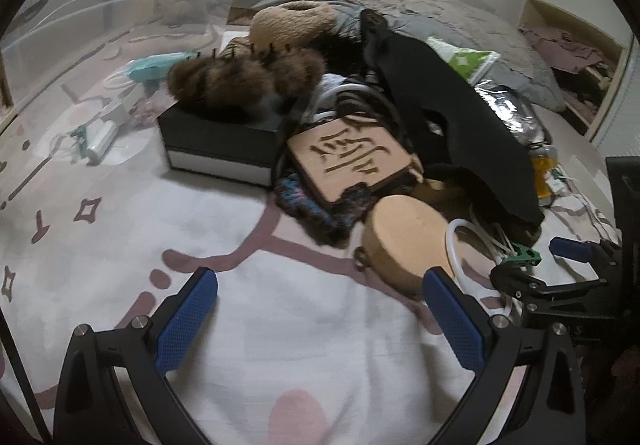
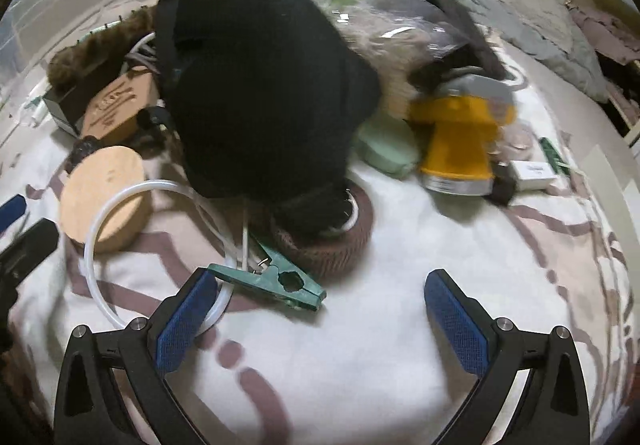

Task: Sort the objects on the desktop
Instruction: 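Grasp the round wooden coaster with the left tool while right tool approaches white ring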

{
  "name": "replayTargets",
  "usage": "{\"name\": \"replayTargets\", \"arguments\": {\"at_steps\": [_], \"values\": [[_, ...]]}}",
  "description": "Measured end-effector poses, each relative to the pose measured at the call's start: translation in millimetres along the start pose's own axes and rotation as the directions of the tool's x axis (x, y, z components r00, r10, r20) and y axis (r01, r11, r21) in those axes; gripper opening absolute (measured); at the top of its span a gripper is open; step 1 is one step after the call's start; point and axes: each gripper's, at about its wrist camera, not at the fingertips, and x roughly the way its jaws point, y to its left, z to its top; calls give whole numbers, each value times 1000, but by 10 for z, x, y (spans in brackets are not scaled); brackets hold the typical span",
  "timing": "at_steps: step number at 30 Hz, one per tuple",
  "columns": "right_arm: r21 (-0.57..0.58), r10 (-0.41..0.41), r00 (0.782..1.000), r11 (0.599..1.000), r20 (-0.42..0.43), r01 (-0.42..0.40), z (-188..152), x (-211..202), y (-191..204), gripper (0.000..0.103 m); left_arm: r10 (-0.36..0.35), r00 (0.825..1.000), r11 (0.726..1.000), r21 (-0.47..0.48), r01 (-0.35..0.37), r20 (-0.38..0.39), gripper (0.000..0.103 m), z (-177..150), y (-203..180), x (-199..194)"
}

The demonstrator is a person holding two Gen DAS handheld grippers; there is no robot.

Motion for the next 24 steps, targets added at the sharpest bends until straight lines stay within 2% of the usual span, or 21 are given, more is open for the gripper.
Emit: {"name": "replayTargets", "arguments": {"at_steps": [6,11,16,18,20,24], "values": [[62,-36,999,997,-25,38,-29,18,-340,103,-32,999,999,18,32,-17,103,-24,-64,33],[119,-80,996,989,-45,85,-33,41,-605,103,0,999,999,54,2,-43,103,-96,-101,127],[132,-178,983,974,-36,182,-83,-9,-851,103,30,998,997,71,-26,-60,103,-133,-133,187],[154,-162,986,974,-37,166,-63,-29,-951,103,42,997,996,86,-36,-68,103,-139,-151,205],[176,-86,996,980,-31,90,-55,-42,-1028,103,42,996,995,93,-35,-79,103,-133,-158,205],[213,71,997,974,29,-76,-65,-215,-987,103,-34,997,999,24,36,-76,101,-56,-109,128]]}}
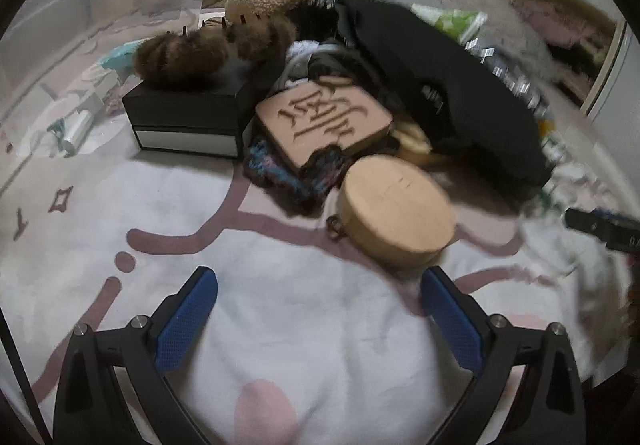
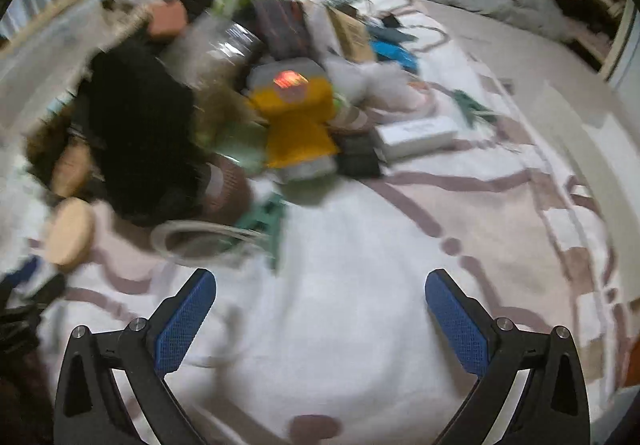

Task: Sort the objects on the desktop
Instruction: 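Grasp the round wooden coaster with the left tool while right tool approaches white ring, then lift the coaster with the left tool while right tool lowers onto white ring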

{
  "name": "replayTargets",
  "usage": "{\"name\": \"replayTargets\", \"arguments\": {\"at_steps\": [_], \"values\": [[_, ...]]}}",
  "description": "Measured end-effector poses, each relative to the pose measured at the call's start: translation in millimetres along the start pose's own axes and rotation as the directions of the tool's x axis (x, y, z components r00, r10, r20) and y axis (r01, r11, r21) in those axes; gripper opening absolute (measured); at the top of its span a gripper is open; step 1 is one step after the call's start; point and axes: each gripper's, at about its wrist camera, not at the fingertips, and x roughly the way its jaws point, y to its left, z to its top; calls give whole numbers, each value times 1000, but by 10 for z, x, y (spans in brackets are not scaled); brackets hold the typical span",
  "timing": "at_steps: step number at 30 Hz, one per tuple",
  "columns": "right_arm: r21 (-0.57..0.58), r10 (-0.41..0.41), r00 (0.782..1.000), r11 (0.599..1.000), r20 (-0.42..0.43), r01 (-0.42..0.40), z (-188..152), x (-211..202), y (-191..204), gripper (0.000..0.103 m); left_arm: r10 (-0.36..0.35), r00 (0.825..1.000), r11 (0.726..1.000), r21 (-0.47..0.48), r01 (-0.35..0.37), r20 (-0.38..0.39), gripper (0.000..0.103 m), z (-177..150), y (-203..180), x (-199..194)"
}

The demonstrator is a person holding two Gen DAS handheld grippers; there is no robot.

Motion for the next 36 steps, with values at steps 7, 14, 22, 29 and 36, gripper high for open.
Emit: {"name": "replayTargets", "arguments": {"at_steps": [7,14,22,29,36], "values": [[-1,-33,999,999,-24,33,98,165,117,103,-47,999,996,76,45,23,94,87,-211,23],[138,-159,987,978,7,157,177,234,-200,103,-55,998,992,118,52,21,88,106,-341,128],[181,-55,998,982,37,47,-28,125,-176,103,-33,997,991,134,24,65,79,171,-351,193],[196,13,994,980,109,-35,-230,23,65,103,-42,996,990,134,32,73,68,131,-370,114],[82,18,993,996,120,-28,-291,3,337,103,-58,997,992,118,52,49,68,-51,-322,-108]]}}
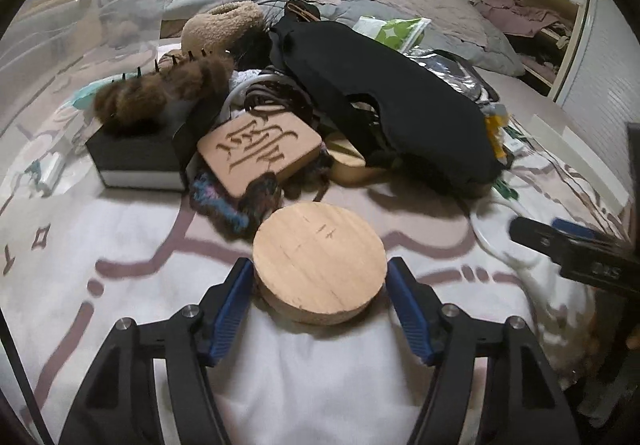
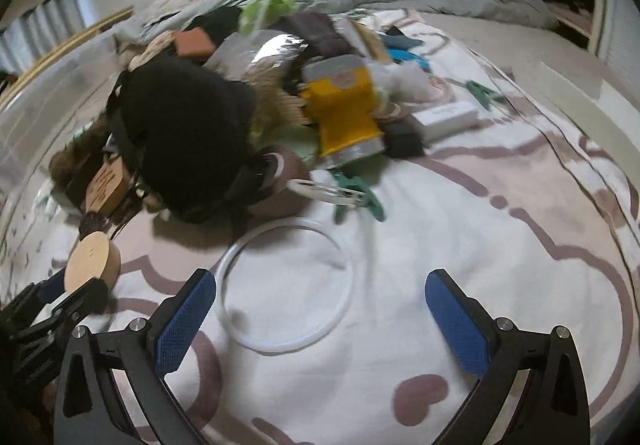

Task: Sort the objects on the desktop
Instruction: 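Lift the coaster with the left tool while right tool lowers onto white ring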

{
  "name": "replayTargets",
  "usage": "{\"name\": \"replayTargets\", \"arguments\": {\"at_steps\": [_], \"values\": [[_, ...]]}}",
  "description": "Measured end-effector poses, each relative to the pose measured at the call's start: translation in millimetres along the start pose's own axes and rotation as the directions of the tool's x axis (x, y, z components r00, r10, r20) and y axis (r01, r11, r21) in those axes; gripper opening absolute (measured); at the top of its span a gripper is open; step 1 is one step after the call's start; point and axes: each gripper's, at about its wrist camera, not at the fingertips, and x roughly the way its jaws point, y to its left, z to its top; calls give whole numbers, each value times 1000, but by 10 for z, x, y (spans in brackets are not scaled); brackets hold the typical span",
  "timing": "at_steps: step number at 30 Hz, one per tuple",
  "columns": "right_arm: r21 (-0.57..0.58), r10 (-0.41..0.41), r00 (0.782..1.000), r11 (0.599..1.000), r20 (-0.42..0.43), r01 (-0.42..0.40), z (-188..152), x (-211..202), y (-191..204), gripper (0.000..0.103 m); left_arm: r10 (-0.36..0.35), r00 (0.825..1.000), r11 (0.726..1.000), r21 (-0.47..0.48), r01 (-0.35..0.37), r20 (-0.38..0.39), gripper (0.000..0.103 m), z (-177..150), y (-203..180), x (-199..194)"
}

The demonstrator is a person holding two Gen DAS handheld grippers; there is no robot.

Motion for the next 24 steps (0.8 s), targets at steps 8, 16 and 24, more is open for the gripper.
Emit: {"name": "replayTargets", "arguments": {"at_steps": [8,16,24], "values": [[-95,-47,999,994,5,47,-42,87,156,103,-15,999,1000,-11,15,-28,68,-187,-3,-160],[-119,-88,996,989,-4,87,-82,242,195,103,-34,998,998,-53,31,-51,78,-264,31,-207],[-94,-110,994,989,3,110,-90,265,200,103,6,1000,999,-41,-7,-21,83,-232,-24,-192]]}}
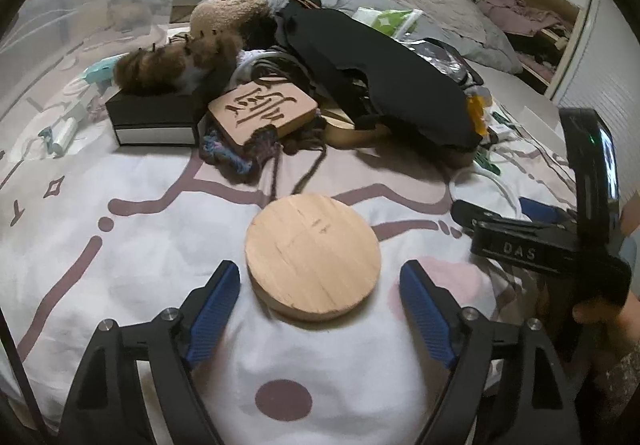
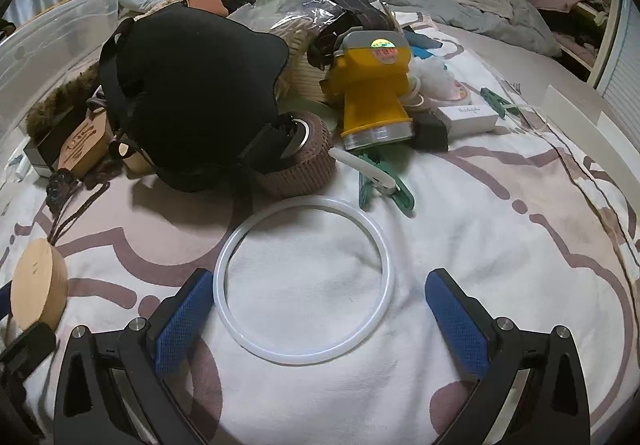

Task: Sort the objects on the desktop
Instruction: 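Lift the coaster with the left tool while right tool lowers onto white ring, then grasp the white plastic ring with the right tool and lift it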

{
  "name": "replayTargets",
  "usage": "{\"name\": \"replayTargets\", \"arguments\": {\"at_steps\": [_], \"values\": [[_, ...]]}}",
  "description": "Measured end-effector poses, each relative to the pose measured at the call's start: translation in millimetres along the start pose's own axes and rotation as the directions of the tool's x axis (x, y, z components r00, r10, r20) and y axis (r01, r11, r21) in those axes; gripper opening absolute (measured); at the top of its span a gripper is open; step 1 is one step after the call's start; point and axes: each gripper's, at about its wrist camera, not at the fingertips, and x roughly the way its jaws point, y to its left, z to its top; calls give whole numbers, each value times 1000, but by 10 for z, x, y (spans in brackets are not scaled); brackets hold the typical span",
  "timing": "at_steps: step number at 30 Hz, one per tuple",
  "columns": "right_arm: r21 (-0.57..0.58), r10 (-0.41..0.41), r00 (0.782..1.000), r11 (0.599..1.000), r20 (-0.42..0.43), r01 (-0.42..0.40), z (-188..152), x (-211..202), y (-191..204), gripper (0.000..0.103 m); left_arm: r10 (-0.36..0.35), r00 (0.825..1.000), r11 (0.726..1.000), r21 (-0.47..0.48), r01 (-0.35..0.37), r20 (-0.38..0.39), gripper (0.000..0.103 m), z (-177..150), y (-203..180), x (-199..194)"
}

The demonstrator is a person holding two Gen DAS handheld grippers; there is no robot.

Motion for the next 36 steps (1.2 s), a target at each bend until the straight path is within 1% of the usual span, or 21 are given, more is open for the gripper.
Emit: {"name": "replayTargets", "arguments": {"at_steps": [5,7,8,9,10,13,17,20,22,25,26,28,32,36], "values": [[-3,-14,1000,1000,1,14,-9,0,24,103,32,999,999,-20,-32,32,83,45,10,31],[-6,-15,1000,1000,-1,15,-10,-4,27,103,43,998,999,-9,-42,53,83,70,-10,30],[-9,-15,1000,1000,-2,15,-10,-5,28,103,51,996,999,5,-52,67,79,79,-26,23],[-11,-13,1000,1000,-2,13,-12,-7,25,103,51,996,998,22,-53,77,70,84,-45,13],[-13,-11,1000,1000,-2,11,-15,-9,24,103,45,996,998,35,-48,79,69,95,-62,10],[-11,-4,1000,1000,2,4,-17,-22,14,103,40,997,998,54,-44,73,69,106,-85,-21],[-11,-8,1000,1000,10,8,-17,-26,23,103,36,996,998,40,-40,80,68,140,-23,-127],[-8,-3,1000,1000,8,3,-23,-31,26,103,52,993,998,23,-55,107,68,209,78,-249],[-6,0,1000,1000,8,0,-20,-37,25,102,75,990,997,3,-76,121,68,264,169,-321],[5,-5,1000,1000,25,5,-20,-71,18,90,124,984,992,-43,-119,127,68,341,334,-375],[4,-8,1000,1000,29,8,-16,-84,22,87,139,982,990,-56,-133,126,68,359,387,-375],[3,-2,999,1000,33,2,-4,-103,24,84,171,979,983,-85,-162,111,68,371,491,-345],[11,16,999,1000,41,-16,11,-144,26,84,219,974,970,-121,-211,53,68,326,623,-213],[-6,63,996,998,66,-63,31,-230,94,84,260,965,957,-136,-257,9,68,252,681,-84]]}}
